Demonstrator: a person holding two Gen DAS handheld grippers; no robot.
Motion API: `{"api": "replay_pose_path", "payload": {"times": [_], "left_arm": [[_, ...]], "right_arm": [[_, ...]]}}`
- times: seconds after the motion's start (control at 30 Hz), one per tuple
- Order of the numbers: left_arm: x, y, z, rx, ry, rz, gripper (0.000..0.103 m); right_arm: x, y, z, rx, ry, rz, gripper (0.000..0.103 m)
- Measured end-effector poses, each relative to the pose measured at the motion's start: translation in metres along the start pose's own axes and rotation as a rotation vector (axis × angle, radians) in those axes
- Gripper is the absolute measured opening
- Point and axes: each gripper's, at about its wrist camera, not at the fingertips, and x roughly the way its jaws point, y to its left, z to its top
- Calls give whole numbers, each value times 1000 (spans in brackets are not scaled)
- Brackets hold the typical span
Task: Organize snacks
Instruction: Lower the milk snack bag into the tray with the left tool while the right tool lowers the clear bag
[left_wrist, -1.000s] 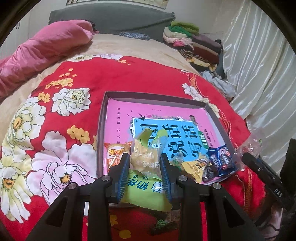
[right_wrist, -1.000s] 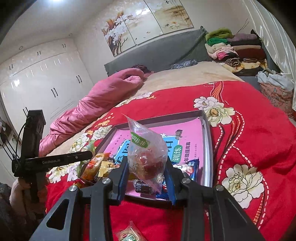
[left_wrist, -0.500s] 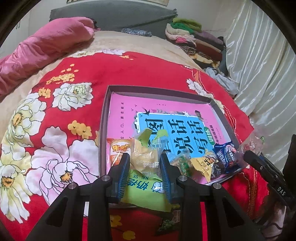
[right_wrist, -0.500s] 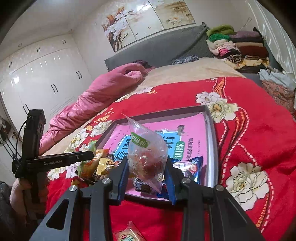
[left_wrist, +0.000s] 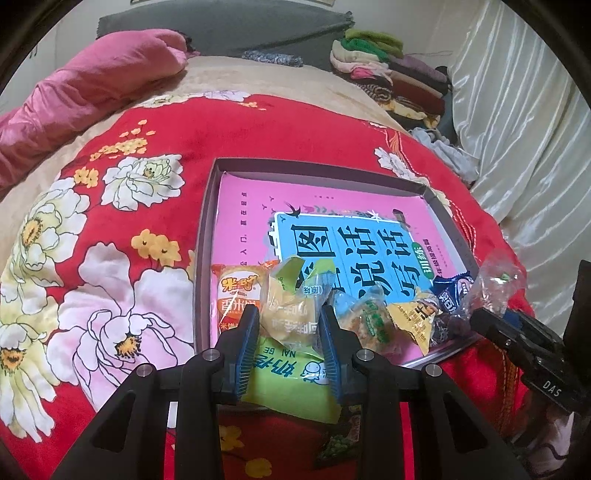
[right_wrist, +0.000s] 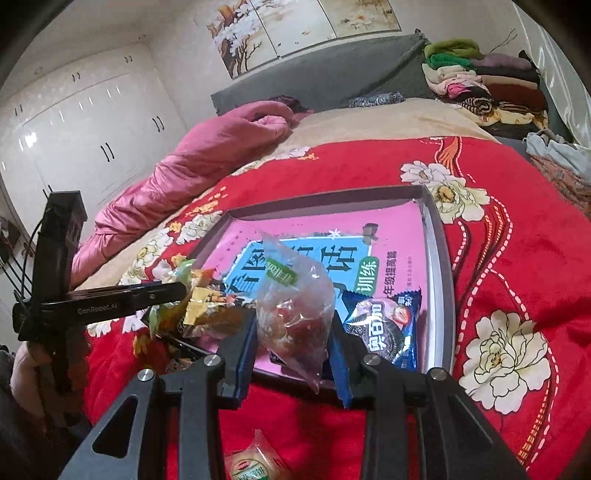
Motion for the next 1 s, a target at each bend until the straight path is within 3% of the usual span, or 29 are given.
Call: {"api": "replay_pose_path", "payload": {"times": [0.6,1.0], "left_arm": [[-4,-5,0,19,-3,-7,37],[-13,-6,1,18,-18,-19,51]], "right_arm": [[-3,-8,-1,30,-1,-54,37],[-12,-13,2,42,-34,-88,42]]}}
